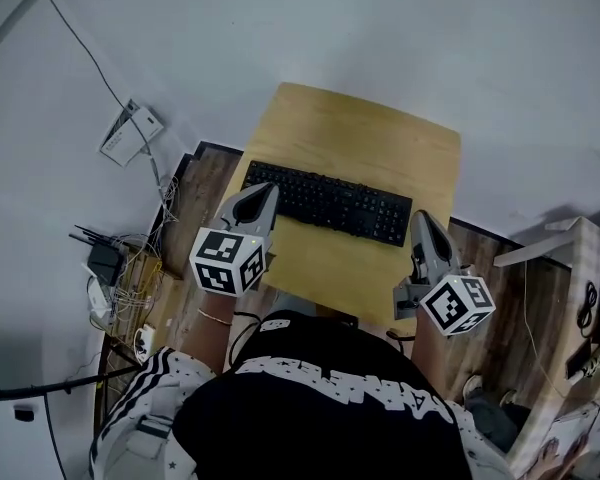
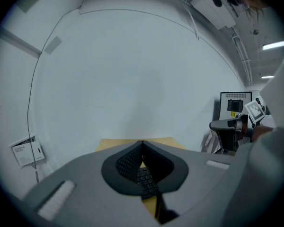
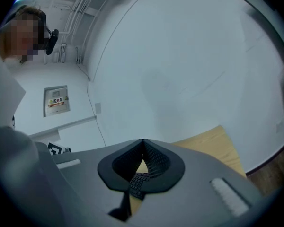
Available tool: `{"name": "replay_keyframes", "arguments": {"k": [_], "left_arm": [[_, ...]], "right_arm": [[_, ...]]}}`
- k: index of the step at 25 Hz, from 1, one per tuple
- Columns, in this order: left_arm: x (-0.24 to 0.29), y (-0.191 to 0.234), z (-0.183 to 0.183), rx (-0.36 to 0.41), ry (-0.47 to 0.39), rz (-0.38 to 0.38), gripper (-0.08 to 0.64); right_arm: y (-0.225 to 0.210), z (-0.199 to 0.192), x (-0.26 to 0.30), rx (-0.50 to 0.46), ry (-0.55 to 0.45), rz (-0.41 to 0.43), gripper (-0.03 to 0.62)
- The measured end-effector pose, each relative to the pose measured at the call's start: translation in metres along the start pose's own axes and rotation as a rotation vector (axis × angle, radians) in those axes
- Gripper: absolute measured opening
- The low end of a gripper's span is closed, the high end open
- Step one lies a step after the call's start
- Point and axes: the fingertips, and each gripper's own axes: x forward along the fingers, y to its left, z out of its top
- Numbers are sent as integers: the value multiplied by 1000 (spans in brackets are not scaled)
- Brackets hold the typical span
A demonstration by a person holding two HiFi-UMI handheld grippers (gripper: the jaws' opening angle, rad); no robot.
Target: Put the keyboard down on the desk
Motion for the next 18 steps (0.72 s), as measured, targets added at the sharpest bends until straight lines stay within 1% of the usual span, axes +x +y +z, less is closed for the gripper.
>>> {"name": "replay_keyframes", "arguments": {"k": [4,7,11,18], "left_arm": [[-13,-18,5,14,-18,-34,2],[-23,-31,5,31,-17,-62,0],[-28,-43,9,76,-35,-79,2],[-28,-59,21,102,-52,-98,2]], "right_arm": [[12,-2,-10,-2,-2,42,11],[22,-10,-19,-1,18,66,11],[23,-11,-29,-10,29,72,11],[28,-2,-42,-21,14,85,11]]}}
